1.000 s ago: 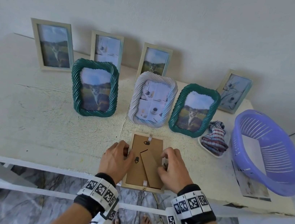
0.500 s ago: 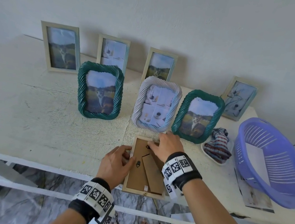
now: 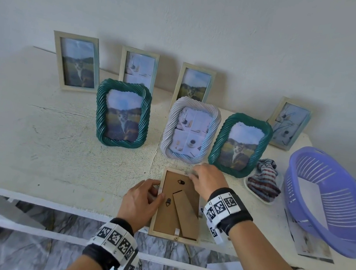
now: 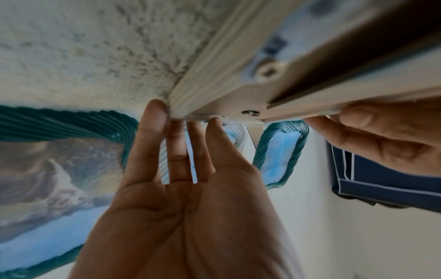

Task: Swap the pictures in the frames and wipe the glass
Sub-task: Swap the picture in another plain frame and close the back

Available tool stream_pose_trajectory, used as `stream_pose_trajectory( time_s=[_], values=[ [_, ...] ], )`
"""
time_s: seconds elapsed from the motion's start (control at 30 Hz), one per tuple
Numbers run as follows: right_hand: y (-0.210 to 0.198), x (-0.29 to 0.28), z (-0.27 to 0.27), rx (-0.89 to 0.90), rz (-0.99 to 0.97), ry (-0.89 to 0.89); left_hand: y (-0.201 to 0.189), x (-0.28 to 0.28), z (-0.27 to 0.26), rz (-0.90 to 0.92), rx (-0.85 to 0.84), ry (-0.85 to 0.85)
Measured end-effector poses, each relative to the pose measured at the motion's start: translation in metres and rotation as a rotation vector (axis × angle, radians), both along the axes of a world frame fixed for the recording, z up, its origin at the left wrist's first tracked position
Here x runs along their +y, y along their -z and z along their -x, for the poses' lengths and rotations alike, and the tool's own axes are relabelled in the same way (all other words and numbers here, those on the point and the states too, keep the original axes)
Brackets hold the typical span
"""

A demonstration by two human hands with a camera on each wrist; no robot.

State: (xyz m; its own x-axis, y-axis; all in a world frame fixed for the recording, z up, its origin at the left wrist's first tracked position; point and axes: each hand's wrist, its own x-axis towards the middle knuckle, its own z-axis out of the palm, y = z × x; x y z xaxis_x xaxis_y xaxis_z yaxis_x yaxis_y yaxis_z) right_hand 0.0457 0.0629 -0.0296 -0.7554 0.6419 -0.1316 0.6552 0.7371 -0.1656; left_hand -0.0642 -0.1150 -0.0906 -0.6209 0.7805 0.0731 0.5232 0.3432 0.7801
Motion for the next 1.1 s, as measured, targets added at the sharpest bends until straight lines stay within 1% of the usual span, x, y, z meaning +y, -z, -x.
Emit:
stream_pose_trajectory(
  time_s=[0.17,0.27,0.33,0.5,0.67,0.73,0.87,1.1],
  values=[
    [-0.004,-0.03,-0.025,0.111,0.05,0.034,0.001,-0.004,0.001,-0.022,-0.056,0.022],
    [-0.005,-0.059,-0.046,0.239,0.083,-0.001,0.001,-0.006,0.002,-0.035,-0.055,0.043],
    [-0.001,-0.079,-0.061,0.283,0.093,-0.043,0.0,-0.007,0.001,-0.032,-0.057,0.05],
    [0.018,-0.116,-0.088,0.262,0.026,-0.063,0.001,-0.006,0.001,-0.036,-0.052,0.059],
    [0.024,-0.129,-0.087,0.229,-0.051,-0.044,0.003,-0.005,0.003,-0.03,-0.044,0.059],
    [0.025,-0.13,-0.085,0.246,-0.024,-0.018,0.003,-0.005,0.003,-0.029,-0.038,0.054],
    [0.031,-0.134,-0.084,0.327,0.092,0.007,0.005,-0.004,0.003,-0.033,-0.028,0.048],
    [0.025,-0.126,-0.085,0.283,0.188,-0.067,0.003,-0.004,0.002,-0.035,-0.038,0.051]
  ],
)
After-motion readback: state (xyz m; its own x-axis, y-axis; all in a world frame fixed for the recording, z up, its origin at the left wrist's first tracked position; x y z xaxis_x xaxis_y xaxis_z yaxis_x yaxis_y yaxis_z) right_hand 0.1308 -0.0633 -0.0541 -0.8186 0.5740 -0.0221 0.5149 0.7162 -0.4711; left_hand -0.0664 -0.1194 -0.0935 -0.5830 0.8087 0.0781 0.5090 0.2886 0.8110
